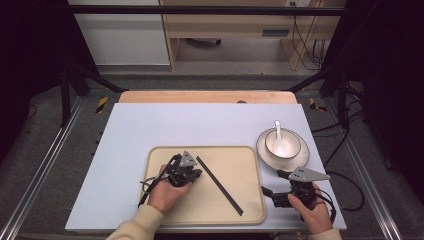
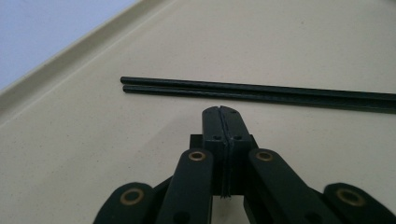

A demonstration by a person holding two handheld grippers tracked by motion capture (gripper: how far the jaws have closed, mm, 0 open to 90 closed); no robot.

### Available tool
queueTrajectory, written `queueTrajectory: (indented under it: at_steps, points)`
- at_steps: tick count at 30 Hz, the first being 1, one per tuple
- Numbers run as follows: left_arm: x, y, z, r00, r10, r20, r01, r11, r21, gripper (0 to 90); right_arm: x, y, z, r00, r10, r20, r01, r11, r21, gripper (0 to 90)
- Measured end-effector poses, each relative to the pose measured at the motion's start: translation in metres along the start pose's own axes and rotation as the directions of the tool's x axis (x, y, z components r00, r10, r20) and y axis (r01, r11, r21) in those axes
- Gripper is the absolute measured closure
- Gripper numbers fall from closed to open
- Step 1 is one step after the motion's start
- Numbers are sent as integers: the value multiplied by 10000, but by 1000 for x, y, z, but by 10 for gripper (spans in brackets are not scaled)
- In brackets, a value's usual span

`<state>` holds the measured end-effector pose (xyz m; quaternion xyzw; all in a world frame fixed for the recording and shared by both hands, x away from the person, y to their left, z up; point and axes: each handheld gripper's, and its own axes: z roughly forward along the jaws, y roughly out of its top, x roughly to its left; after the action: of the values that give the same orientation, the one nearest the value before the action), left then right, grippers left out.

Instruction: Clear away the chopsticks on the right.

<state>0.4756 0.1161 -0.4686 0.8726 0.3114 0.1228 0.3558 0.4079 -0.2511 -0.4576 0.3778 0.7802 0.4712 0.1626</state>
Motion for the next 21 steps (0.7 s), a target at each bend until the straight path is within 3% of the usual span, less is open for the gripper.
queueTrajectory:
  at_steps: [10,21]
  points:
    - [12,15,18,9995,-260,-187,262,9996,97,895,-2,-1,3,9999,110,23,-111,9993,350,116]
    - [6,42,45,9996,292,-22,-292,9996,36,895,-3,-1,6,9999,124,10,-124,9977,663,123]
